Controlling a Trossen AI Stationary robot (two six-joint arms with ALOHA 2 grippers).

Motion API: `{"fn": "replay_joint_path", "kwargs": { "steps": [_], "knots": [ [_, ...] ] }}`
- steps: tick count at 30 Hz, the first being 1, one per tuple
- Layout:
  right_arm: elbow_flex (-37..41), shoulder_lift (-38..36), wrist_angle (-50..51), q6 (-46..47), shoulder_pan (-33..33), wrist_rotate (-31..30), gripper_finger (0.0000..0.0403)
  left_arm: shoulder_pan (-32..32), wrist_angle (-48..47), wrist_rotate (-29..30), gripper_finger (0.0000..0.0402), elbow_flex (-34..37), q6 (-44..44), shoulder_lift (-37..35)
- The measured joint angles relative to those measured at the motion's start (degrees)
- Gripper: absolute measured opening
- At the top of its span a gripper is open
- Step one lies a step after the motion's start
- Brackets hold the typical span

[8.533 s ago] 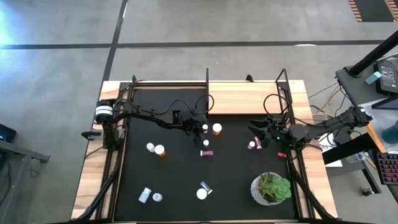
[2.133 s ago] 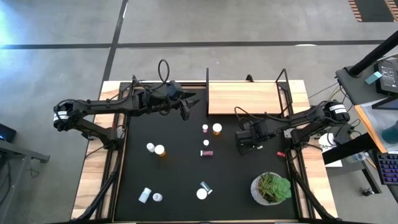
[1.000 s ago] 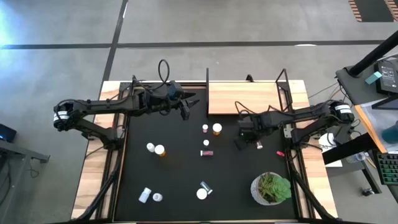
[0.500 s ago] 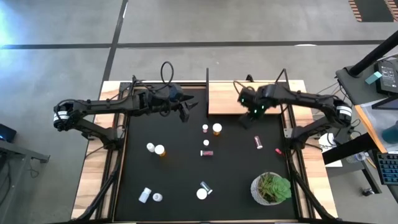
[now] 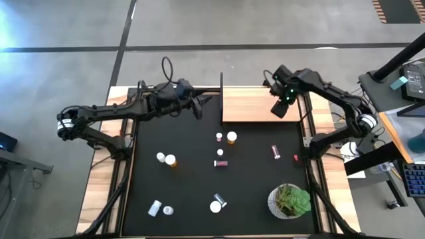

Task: Pick and place medicine bottles onto shelf by color
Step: Put the middle pink pill bottle on the shelf

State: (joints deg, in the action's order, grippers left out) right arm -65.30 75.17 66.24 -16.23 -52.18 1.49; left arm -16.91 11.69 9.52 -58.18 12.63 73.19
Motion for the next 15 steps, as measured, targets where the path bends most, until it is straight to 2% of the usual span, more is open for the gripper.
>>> {"fn": "replay_joint_path", "kwargs": {
  "steps": [6,15],
  "knots": [
    [0.0,4.3,-2.5,-9.9,-4.5,0.0,0.0113,-2.0,6.6,0.0,0.0164,-0.1,-2.1,0.0],
    [-0.1,9.8,-2.3,-21.2,-5.6,-1.2,0.0111,-5.0,11.8,0.2,0.0164,-0.6,-4.4,0.0]
  ]
}}
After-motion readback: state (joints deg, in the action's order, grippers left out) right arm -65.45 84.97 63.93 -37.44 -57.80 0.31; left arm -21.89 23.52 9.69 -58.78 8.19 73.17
